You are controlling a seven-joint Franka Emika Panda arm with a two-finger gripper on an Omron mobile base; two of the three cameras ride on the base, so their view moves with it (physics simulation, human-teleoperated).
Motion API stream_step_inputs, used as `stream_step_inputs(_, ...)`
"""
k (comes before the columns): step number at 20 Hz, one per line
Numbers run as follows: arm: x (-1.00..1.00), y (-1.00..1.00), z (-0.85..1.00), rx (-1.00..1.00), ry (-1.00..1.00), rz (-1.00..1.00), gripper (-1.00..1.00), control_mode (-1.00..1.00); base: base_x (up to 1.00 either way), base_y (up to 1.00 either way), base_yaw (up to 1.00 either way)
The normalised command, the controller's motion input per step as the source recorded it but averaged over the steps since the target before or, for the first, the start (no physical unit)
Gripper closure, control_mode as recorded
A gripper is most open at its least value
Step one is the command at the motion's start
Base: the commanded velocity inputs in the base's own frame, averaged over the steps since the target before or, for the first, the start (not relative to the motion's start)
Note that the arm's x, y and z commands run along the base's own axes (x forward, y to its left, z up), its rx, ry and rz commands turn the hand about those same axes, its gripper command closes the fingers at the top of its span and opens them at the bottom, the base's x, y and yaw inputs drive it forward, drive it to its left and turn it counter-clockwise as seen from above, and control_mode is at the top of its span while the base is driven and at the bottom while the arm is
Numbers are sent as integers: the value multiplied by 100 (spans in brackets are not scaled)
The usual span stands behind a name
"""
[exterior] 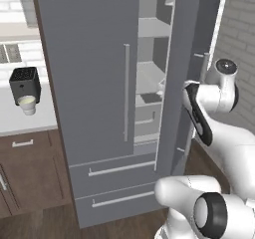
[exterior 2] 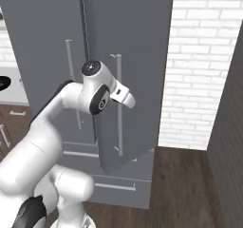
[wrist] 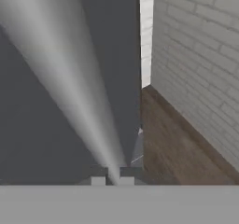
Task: Grab a lemon wedge from the fridge and one ice cube from the ice bowl, and put them in the glass of lemonade.
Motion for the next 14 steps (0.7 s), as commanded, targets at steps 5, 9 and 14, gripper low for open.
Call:
stream_step_inputs(5,-100,-89,28,9,3,-11,100,-100,0,0,0)
stream_step_inputs(9,-91,-16,94,3,0,0,100,-100,0,0,0)
stream_step_inputs(14,-82,0,97,0,0,3,100,-100,0,0,0)
